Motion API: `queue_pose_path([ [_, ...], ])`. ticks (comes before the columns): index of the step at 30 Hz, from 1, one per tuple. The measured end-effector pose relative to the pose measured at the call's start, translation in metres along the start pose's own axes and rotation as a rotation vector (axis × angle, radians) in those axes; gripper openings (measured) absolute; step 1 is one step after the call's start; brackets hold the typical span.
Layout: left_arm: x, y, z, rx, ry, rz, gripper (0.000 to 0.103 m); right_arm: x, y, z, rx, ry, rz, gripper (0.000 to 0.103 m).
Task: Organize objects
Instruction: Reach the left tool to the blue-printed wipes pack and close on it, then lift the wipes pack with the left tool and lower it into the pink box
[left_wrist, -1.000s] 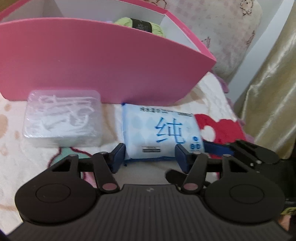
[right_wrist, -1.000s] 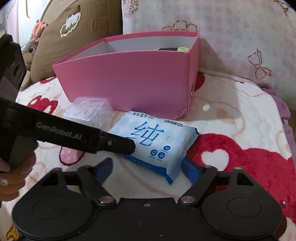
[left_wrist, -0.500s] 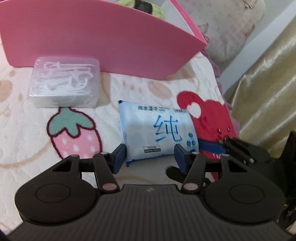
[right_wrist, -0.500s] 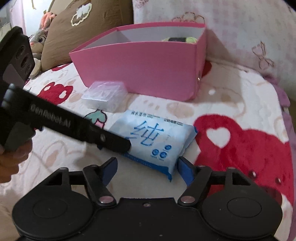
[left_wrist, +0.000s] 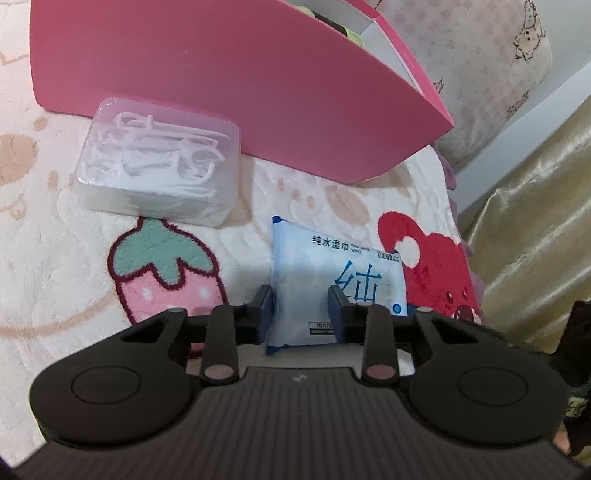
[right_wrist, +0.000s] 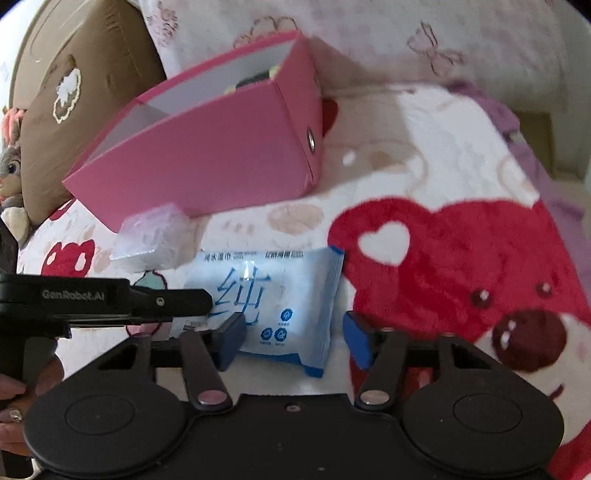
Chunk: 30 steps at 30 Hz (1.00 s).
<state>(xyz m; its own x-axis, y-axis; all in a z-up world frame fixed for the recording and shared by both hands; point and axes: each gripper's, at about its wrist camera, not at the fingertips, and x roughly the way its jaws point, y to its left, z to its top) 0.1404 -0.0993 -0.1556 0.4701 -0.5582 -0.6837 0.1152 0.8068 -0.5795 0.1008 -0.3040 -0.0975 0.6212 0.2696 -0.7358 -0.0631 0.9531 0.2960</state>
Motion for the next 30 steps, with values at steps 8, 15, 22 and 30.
queue_pose_path([
  [8,0.002,-0.019,-0.005,0.104,0.023,0.048,0.032,0.004,0.019,-0.005,0.005,0.021,-0.043,0.048],
  [15,-0.012,-0.033,-0.007,0.144,0.076,0.045,0.033,-0.017,0.046,-0.006,-0.128,0.007,-0.138,0.048],
  [22,-0.047,-0.057,-0.004,0.208,0.096,0.017,0.033,-0.054,0.054,-0.001,-0.117,-0.022,-0.134,0.050],
  [30,-0.097,-0.085,0.000,0.256,0.079,-0.014,0.033,-0.106,0.078,0.005,-0.139,-0.066,-0.147,0.054],
])
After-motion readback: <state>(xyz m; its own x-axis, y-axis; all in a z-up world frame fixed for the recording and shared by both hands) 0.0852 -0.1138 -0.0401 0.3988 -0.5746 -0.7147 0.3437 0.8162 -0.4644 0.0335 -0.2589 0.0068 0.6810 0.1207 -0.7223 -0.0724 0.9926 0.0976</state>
